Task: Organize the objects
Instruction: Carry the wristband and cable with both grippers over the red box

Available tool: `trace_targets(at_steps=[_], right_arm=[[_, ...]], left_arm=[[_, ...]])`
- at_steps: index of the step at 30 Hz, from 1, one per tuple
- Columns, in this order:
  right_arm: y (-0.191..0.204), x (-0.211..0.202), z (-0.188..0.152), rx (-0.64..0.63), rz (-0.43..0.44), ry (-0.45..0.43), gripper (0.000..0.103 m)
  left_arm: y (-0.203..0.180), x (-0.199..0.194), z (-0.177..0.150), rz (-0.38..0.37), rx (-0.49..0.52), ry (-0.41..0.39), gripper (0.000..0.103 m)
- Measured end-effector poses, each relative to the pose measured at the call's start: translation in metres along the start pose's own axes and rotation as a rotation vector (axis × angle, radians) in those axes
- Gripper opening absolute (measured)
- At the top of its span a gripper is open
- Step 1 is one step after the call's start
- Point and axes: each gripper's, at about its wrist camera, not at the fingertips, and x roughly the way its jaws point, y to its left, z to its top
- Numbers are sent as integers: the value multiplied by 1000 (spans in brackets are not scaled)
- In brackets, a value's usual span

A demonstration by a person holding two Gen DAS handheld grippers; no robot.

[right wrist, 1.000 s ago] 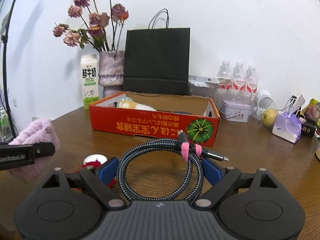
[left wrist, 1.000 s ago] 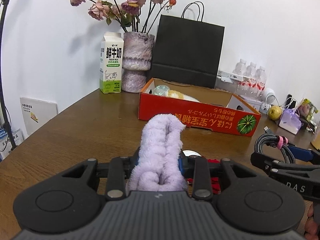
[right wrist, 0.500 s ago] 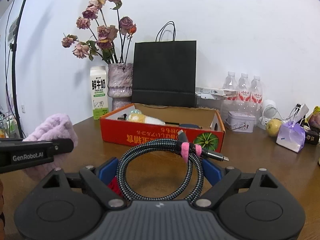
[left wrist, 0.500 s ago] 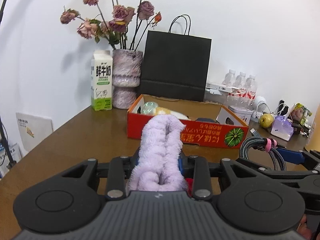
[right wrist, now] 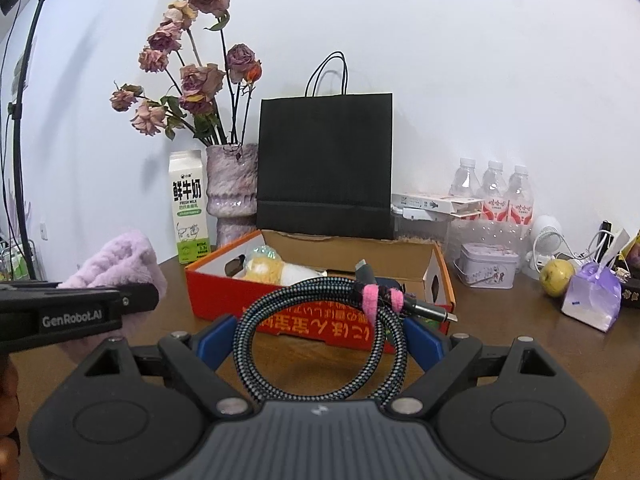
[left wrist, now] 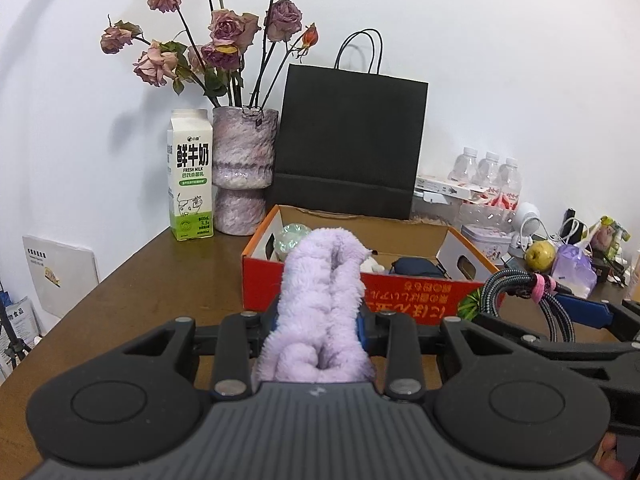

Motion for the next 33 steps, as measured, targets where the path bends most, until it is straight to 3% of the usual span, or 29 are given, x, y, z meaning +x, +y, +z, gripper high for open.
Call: trace_targets(at_steps=[33], right_arm=[[-26, 98, 46, 24, -12, -39, 89]], left_arm=[[-15, 98, 47, -38, -37, -9, 33]])
